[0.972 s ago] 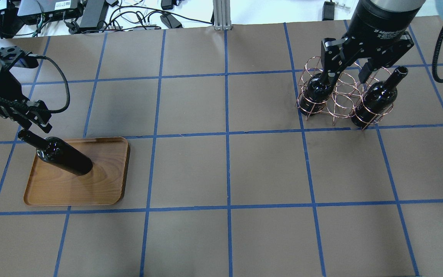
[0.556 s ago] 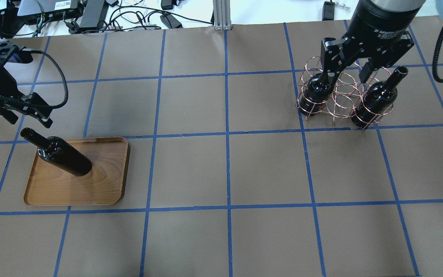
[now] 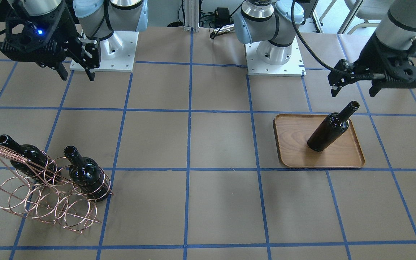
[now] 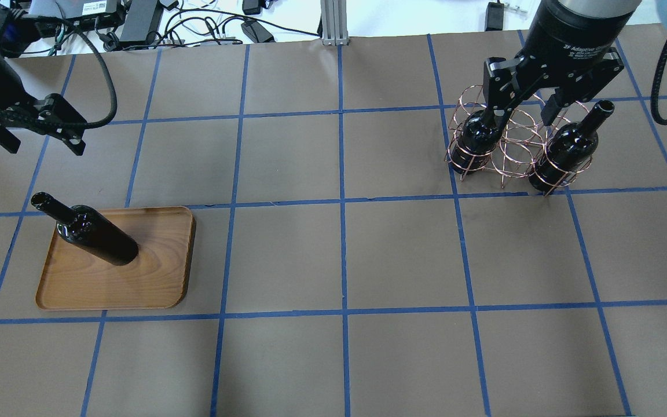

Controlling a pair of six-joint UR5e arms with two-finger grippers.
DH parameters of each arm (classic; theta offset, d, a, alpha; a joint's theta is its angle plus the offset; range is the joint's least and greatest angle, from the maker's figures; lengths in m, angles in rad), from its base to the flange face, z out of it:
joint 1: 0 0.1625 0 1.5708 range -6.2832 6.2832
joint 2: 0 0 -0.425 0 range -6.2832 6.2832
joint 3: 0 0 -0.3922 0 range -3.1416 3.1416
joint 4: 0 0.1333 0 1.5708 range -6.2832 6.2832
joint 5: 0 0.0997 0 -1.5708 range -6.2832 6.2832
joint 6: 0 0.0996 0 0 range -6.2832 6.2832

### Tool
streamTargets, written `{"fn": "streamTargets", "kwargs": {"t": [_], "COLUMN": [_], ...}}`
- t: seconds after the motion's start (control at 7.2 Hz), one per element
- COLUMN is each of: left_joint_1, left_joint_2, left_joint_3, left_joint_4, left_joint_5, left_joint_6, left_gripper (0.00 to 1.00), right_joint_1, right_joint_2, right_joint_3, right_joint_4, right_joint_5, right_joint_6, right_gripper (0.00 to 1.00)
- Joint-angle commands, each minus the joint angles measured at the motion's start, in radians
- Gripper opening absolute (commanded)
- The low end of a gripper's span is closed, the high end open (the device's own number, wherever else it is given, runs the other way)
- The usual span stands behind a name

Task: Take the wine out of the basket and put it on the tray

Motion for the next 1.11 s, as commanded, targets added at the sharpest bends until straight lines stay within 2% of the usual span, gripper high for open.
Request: {"fn": "streamTargets", "kwargs": {"t": [0.0,0.42,0.97], "left_joint_1": [-0.16,-0.275,-0.28], "left_joint_2": [0.017,0.025,0.028], "left_joint_3": [0.023,0.012,0.011], "left_joint_4": [-0.02,-0.026,-0.027], "left_joint_5": [-0.003,-0.027,-0.049], "left_joint_6": [-0.148,-0.232,-0.233], "left_gripper": [1.0,1.0,1.0], "right_joint_1": [0.0,0.0,0.0], "right_joint_2": [0.0,0.0,-0.001], "right_joint_3": [0.003,0.003,0.003], "right_joint_4": [-0.005,-0.005,-0.005], "right_joint_5": [0.002,-0.005,-0.005], "right_joint_6": [0.0,0.003,0.003], "right_gripper": [0.63,0.65,0.65]}}
